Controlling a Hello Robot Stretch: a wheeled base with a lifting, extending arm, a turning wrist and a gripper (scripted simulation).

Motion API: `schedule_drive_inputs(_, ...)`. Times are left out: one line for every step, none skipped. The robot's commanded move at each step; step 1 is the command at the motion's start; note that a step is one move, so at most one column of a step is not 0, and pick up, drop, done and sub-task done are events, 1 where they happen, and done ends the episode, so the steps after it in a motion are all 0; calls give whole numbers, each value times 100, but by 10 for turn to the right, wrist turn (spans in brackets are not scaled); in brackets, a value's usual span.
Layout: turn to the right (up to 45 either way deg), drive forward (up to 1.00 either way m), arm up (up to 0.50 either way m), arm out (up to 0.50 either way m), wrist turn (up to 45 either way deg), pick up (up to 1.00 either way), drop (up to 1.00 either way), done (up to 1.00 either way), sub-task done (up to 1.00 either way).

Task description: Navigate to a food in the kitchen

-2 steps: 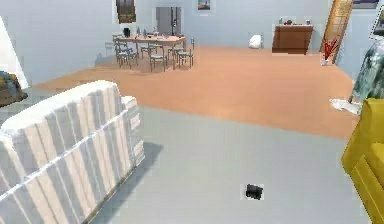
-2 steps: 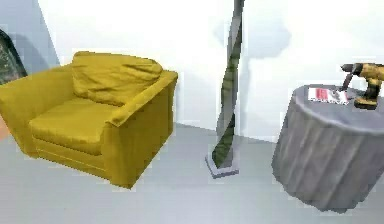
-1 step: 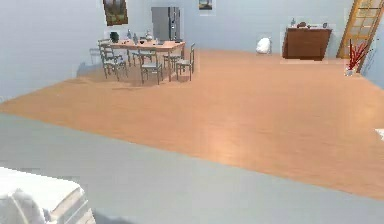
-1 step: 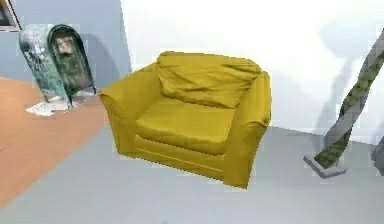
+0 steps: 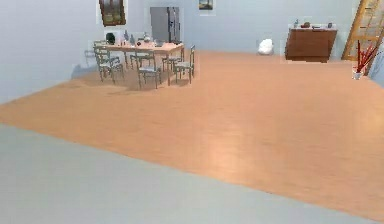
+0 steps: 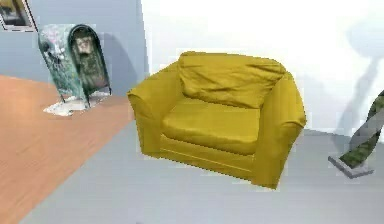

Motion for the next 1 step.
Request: schedule_drive_inputs(0, 60, 0, 0, 0, 0, 0, 0, 0)
